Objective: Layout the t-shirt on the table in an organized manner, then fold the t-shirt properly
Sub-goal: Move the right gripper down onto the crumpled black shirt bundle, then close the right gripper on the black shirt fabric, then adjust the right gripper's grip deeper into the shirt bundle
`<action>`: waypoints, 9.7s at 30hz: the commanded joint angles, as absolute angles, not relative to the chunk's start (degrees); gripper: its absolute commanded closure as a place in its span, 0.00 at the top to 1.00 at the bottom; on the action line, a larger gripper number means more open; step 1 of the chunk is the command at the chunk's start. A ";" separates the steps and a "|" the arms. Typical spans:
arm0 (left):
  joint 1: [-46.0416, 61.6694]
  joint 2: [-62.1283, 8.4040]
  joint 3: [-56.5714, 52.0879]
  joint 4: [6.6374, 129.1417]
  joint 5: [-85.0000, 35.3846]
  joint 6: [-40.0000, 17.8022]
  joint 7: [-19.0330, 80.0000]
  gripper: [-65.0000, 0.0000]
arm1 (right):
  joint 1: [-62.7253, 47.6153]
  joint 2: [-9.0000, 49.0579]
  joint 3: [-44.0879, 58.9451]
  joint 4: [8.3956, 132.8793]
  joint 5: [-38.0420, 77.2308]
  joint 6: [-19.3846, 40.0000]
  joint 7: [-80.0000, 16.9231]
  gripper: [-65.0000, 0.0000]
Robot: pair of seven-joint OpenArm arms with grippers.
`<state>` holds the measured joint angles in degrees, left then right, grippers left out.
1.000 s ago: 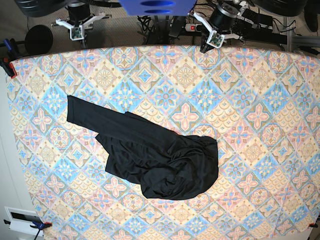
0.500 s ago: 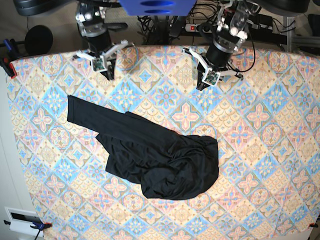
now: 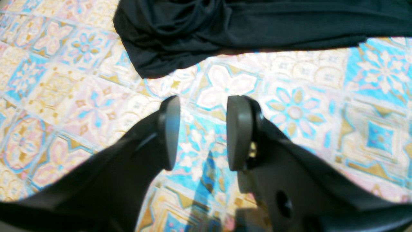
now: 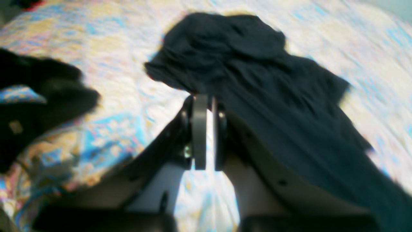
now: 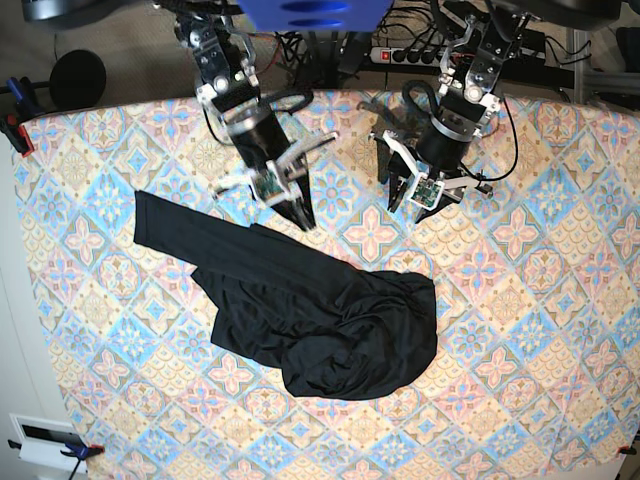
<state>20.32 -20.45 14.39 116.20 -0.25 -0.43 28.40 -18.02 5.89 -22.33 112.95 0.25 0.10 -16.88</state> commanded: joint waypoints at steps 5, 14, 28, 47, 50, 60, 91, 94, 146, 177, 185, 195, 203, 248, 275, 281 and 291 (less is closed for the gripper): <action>20.62 -20.79 13.93 117.32 -0.22 -0.04 27.03 0.37 | -9.80 5.85 -25.71 110.73 0.48 -0.31 -18.77 0.05; 22.46 -20.79 13.85 117.14 -0.22 -0.04 27.03 0.37 | -6.55 5.85 -26.95 102.46 0.57 0.04 -19.03 0.11; 24.75 -19.74 9.27 117.14 -0.84 -0.04 26.77 0.37 | 6.90 3.21 -34.77 91.65 5.23 2.24 -18.77 0.21; 28.00 -20.09 -6.55 115.47 -21.14 -0.13 27.12 0.37 | 22.73 -6.90 -34.86 71.16 9.54 2.24 -18.68 0.21; 28.09 -20.09 -6.46 115.38 -21.32 -0.13 27.12 0.37 | 25.54 -7.96 -34.86 67.65 9.45 2.24 -18.59 0.23; 28.18 -20.09 -6.55 115.38 -21.41 -0.13 27.12 0.37 | 30.99 -8.13 -34.86 59.12 9.45 2.33 -18.33 0.51; 27.82 -20.09 -6.55 115.38 -21.41 -0.13 27.12 0.37 | 31.34 -8.13 -34.86 51.21 9.45 2.33 -12.35 0.30; 28.00 -20.09 -6.55 115.38 -21.41 -0.13 26.95 0.37 | 31.43 -8.13 -34.68 49.27 9.45 2.33 -12.35 0.00; 27.56 -20.09 -6.46 114.42 -20.88 -0.13 26.95 0.37 | 24.40 -8.13 -35.03 68.62 -8.66 2.42 -26.33 0.40; 27.56 -20.09 -6.46 114.42 -21.05 -0.13 27.03 0.37 | 35.12 -9.00 -39.78 46.02 -8.48 1.98 -13.05 0.40; 27.65 -20.09 -6.46 114.42 -21.05 -0.13 27.03 0.37 | 36.09 -9.00 -39.52 44.09 -8.40 1.98 -12.88 0.40; 27.65 -20.09 -6.46 114.42 -21.05 -0.13 27.03 0.37 | 36.79 -9.00 -39.43 43.91 -8.40 1.98 -11.91 0.05; 27.65 -20.09 -6.46 114.42 -21.05 -0.13 27.03 0.37 | 37.76 -9.00 -39.34 43.91 -8.40 1.98 -12.18 0.00; 27.56 -20.09 -6.55 111.25 -21.05 -0.13 26.59 0.37 | 42.15 -9.00 -39.25 46.37 -8.40 2.24 -16.40 0.07; 27.56 -20.09 -6.55 111.25 -21.05 -0.13 26.59 0.37 | 41.98 -9.00 -39.69 46.02 -8.48 2.33 -16.31 0.16; 27.56 -20.09 -6.55 111.25 -21.05 -0.13 26.59 0.37 | 41.98 -9.00 -39.34 46.02 -8.48 2.33 -16.31 0.16; 27.56 -20.09 -6.55 111.25 -21.05 -0.13 26.59 0.37 | 41.89 -9.00 -39.43 39.60 -8.40 2.33 -16.22 0.16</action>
